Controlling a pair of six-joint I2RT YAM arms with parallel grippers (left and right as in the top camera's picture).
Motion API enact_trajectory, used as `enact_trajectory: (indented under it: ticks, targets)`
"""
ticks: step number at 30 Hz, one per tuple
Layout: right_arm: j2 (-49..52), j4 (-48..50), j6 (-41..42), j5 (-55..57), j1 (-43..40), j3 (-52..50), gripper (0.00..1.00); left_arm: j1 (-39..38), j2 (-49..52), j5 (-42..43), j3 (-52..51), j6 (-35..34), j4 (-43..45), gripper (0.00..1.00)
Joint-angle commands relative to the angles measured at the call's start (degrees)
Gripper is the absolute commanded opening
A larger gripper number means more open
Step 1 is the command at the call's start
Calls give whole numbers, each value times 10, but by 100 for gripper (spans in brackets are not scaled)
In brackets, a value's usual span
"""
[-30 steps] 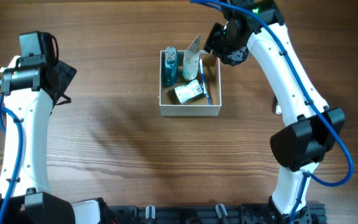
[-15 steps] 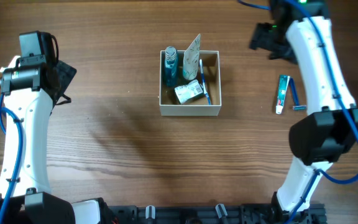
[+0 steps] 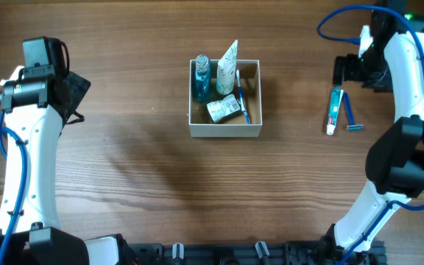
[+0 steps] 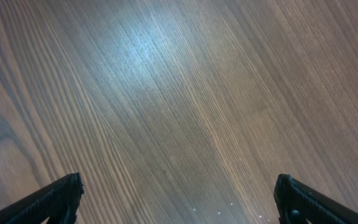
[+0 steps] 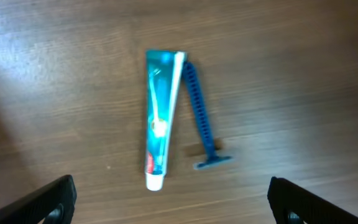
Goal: Pack container
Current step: 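Move the right gripper down to the teal toothpaste tube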
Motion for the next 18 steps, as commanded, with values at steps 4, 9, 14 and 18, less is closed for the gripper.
enact_trajectory:
  ticks: [4, 9, 14, 18]
  targets:
    - [-7, 46, 19, -64, 23, -94, 98, 3, -9, -9, 7, 3, 0, 100]
    - [-7, 96, 56, -22, 42, -147, 98, 3, -9, -9, 7, 3, 0, 100]
    - [-7, 146, 82, -29, 42, -186, 98, 3, -9, -9, 7, 3, 0, 100]
    - [-7, 170, 82, -29, 42, -207, 98, 3, -9, -9, 7, 3, 0, 100]
